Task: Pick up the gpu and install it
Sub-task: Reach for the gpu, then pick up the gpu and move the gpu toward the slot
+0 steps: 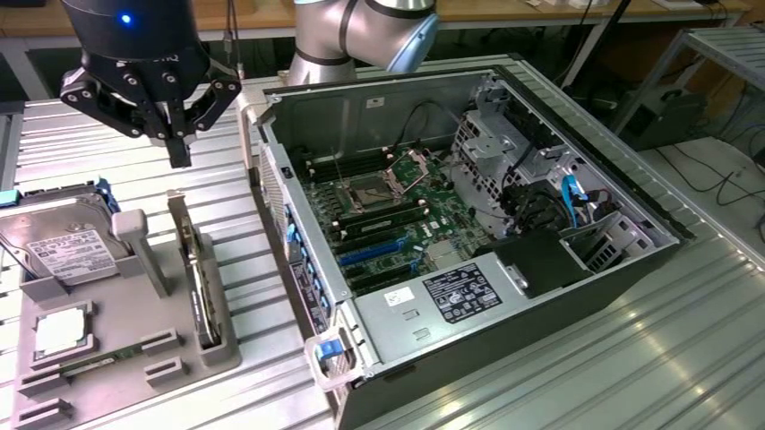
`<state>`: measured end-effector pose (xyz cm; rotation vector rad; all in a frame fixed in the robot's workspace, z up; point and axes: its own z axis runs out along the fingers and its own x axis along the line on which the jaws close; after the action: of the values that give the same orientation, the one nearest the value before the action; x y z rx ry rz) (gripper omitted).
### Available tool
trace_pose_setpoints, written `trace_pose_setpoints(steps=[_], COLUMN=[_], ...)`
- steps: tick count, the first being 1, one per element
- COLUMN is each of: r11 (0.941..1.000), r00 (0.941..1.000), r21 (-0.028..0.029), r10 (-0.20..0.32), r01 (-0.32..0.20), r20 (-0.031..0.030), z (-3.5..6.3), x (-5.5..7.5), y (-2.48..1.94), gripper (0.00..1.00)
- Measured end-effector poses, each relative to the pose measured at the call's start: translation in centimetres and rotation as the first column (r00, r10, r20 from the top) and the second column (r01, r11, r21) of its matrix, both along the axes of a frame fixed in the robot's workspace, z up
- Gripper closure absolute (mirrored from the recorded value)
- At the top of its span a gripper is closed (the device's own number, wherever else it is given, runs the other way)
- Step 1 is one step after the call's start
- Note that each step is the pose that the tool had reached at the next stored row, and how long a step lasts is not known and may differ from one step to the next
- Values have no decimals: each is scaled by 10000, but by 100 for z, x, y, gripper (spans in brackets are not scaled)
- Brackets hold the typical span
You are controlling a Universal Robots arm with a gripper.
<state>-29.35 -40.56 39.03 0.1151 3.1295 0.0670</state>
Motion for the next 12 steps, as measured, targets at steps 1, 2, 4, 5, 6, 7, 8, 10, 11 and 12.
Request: trace_pose_setpoints(steps=[1, 2, 4, 5, 6, 7, 8, 10, 11, 12], r11=[10000, 9999, 9997, 9995, 9993, 9990, 9986, 9979, 9978, 9978], r00=[10000, 9999, 9997, 9995, 9993, 9990, 9986, 9979, 9978, 9978], r21=[0, 0, 0, 0, 0, 1, 1, 0, 1, 0], r10=[22, 106, 236, 301, 370, 443, 529, 644, 659, 658], r01=[-22, -106, -236, -301, -370, -443, -529, -644, -659, -658], r20=[0, 0, 0, 0, 0, 0, 0, 0, 0, 0], z=[-2, -8, -12, -13, -13, -14, -14, -14, -14, -14], x=[-7, -17, -22, -25, -29, -32, -36, -49, -52, -52], y=[-6, -18, -36, -40, -43, -46, -49, -55, -56, -56], gripper=[89, 89, 89, 89, 89, 89, 89, 89, 89, 89])
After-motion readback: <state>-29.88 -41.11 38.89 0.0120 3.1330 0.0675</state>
